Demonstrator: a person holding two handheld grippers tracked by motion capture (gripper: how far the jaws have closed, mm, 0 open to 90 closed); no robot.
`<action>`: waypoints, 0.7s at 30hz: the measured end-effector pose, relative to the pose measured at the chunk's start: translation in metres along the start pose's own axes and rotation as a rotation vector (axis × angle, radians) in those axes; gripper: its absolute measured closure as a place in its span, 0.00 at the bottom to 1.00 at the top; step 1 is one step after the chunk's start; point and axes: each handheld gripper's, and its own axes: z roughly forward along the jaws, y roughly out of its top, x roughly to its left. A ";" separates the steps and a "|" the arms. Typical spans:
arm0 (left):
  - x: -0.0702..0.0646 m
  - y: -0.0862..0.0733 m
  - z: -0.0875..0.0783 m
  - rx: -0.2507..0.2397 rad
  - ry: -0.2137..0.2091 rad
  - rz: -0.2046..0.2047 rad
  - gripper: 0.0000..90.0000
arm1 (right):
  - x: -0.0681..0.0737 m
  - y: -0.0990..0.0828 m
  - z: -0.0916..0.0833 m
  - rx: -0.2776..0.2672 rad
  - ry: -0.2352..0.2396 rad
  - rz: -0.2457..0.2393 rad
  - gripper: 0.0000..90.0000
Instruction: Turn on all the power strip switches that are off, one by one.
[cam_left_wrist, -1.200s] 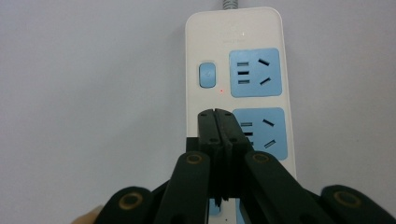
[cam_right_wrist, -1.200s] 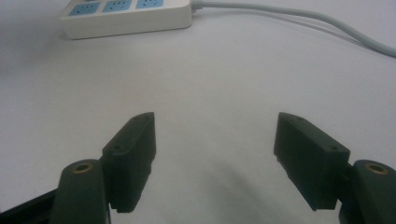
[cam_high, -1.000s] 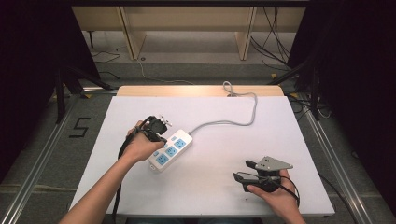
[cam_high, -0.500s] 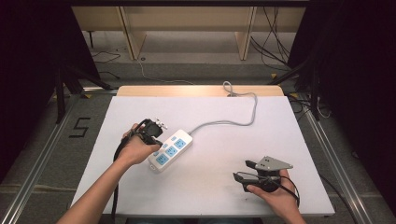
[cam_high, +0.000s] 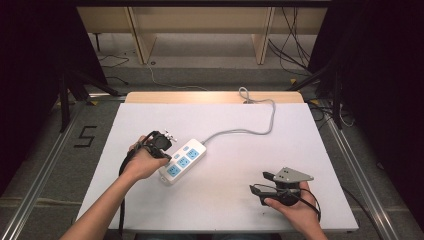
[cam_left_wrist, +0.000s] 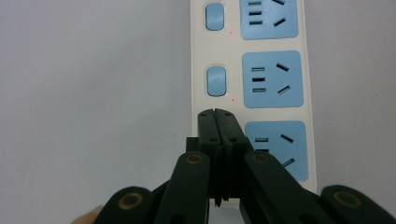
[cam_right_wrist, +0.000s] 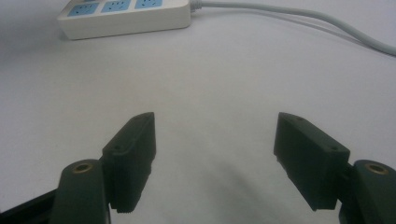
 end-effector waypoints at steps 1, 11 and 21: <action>0.000 0.000 0.000 0.002 0.000 0.000 1.00 | 0.000 0.000 0.000 0.000 0.000 0.000 0.34; 0.000 -0.002 0.003 0.021 -0.010 -0.005 1.00 | 0.000 0.000 0.000 -0.002 -0.001 0.001 0.34; 0.001 -0.002 0.003 0.023 -0.018 -0.016 1.00 | 0.000 0.000 0.000 -0.003 -0.001 0.001 0.34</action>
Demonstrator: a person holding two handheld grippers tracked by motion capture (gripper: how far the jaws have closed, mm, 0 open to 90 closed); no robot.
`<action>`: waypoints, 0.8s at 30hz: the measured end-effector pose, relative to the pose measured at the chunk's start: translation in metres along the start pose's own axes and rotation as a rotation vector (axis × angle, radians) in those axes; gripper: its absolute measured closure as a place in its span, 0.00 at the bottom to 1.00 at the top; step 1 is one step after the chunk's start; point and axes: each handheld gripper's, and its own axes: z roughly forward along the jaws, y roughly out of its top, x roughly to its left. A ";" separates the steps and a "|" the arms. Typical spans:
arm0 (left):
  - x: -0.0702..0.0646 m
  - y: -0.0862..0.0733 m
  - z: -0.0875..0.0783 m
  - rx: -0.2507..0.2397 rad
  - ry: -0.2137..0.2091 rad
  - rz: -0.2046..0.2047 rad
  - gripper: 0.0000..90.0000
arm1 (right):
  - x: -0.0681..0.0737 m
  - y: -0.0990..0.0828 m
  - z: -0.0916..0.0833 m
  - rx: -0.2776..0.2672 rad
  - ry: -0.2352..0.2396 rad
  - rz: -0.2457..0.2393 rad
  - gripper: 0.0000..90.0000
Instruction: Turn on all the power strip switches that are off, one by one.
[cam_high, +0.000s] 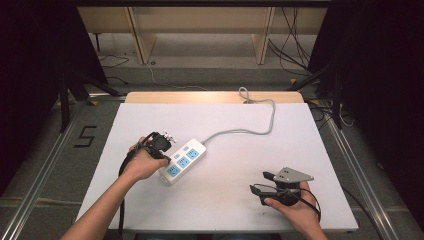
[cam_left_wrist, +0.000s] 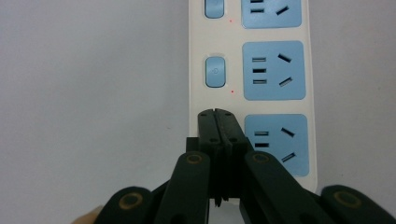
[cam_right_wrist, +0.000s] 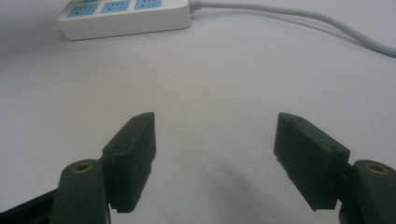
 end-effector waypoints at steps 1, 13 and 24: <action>0.000 0.000 0.000 0.002 -0.001 -0.003 1.00 | 0.000 0.000 0.000 0.000 -0.001 -0.001 0.34; 0.002 0.000 0.001 0.014 -0.012 -0.008 1.00 | 0.000 0.000 -0.001 -0.001 0.000 -0.003 0.34; 0.004 0.002 0.003 0.024 -0.028 -0.014 1.00 | 0.000 0.000 -0.001 -0.002 -0.001 -0.003 0.34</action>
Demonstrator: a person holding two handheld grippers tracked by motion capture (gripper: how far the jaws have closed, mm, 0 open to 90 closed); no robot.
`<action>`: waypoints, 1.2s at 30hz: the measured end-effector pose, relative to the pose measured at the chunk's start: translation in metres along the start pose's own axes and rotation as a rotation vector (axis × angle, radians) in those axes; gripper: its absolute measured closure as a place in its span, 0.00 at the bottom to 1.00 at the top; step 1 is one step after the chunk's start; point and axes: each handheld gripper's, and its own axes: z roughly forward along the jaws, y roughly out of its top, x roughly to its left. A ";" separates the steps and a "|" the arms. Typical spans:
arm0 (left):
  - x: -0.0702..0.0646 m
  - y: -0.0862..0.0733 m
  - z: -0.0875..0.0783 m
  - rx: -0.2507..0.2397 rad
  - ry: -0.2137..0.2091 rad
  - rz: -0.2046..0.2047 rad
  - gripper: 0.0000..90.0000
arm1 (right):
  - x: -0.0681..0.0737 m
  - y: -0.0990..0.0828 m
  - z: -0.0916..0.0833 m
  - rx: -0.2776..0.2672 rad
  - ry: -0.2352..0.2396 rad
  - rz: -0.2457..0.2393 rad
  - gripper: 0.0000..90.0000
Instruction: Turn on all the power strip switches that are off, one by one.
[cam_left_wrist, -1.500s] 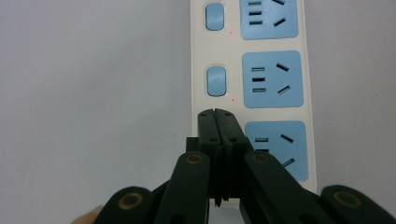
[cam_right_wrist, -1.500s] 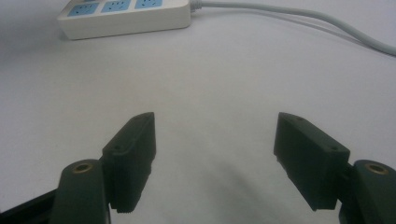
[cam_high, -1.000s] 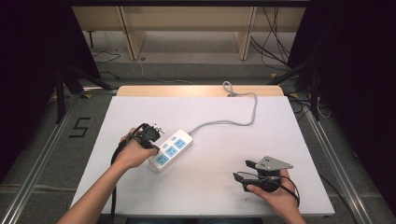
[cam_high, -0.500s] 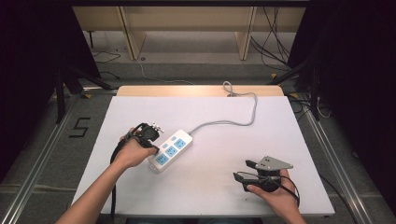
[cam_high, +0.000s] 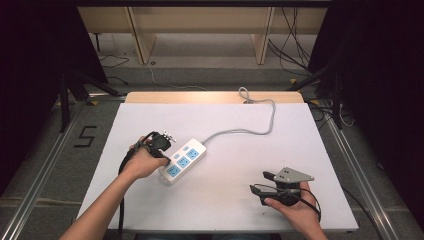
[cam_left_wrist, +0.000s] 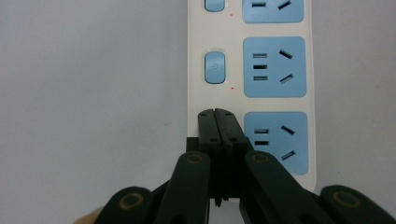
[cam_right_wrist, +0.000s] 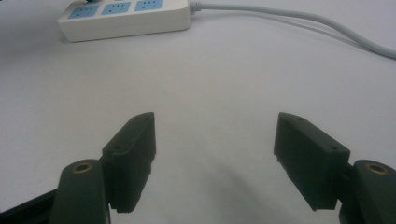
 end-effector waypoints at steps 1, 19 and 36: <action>0.000 0.000 0.000 0.008 -0.001 0.008 1.00 | 0.000 0.000 0.000 0.000 0.000 0.000 0.34; -0.007 0.002 0.001 0.024 0.028 0.035 1.00 | 0.002 0.000 -0.001 -0.010 0.003 0.000 0.34; 0.000 -0.005 -0.010 -0.140 -0.009 -0.038 0.87 | 0.000 0.000 -0.001 -0.010 -0.001 0.004 0.34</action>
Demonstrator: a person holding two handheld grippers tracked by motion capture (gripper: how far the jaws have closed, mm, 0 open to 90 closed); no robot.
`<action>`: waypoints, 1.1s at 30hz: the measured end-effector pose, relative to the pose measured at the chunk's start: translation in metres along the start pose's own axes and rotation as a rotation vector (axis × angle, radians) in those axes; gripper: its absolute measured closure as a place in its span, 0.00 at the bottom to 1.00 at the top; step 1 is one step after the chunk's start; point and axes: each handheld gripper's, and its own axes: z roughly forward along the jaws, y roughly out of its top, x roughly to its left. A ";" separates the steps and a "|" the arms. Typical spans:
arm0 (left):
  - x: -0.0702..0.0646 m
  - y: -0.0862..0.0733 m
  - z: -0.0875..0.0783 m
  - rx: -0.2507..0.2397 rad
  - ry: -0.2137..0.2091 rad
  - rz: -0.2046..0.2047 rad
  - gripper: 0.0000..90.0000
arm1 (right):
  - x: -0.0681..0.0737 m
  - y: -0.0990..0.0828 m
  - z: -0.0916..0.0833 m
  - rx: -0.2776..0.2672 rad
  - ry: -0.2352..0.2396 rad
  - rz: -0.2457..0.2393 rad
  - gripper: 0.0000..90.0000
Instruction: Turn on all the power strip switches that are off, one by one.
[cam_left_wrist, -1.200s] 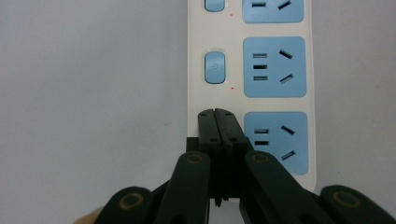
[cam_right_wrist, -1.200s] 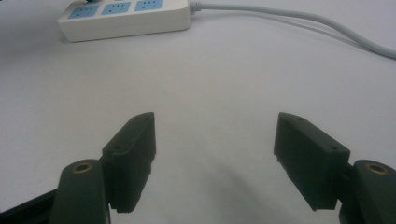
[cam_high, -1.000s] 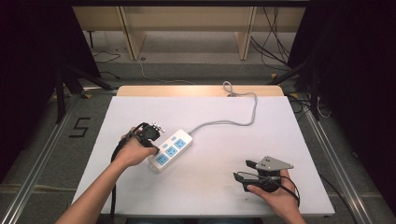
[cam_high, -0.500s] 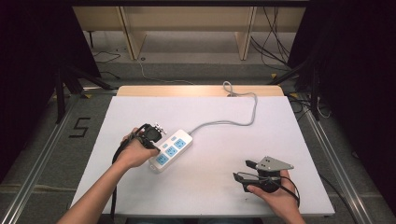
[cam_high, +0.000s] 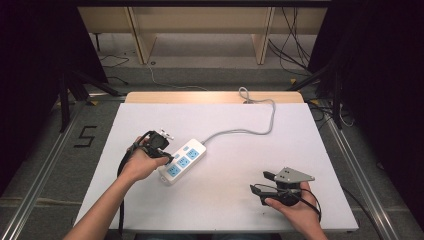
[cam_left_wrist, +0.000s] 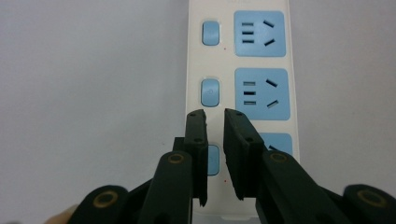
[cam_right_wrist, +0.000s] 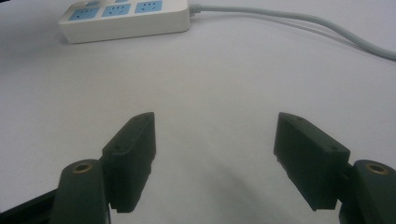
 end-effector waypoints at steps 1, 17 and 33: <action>0.000 0.000 0.000 -0.009 0.000 -0.006 0.86 | 0.000 0.000 0.000 0.000 0.000 0.000 0.34; 0.009 -0.007 -0.010 -0.169 -0.078 -0.112 0.44 | -0.003 0.001 -0.002 -0.003 -0.007 -0.001 0.34; 0.019 -0.043 -0.023 -0.369 -0.063 -0.129 0.22 | -0.008 0.000 -0.004 -0.010 -0.016 0.012 0.34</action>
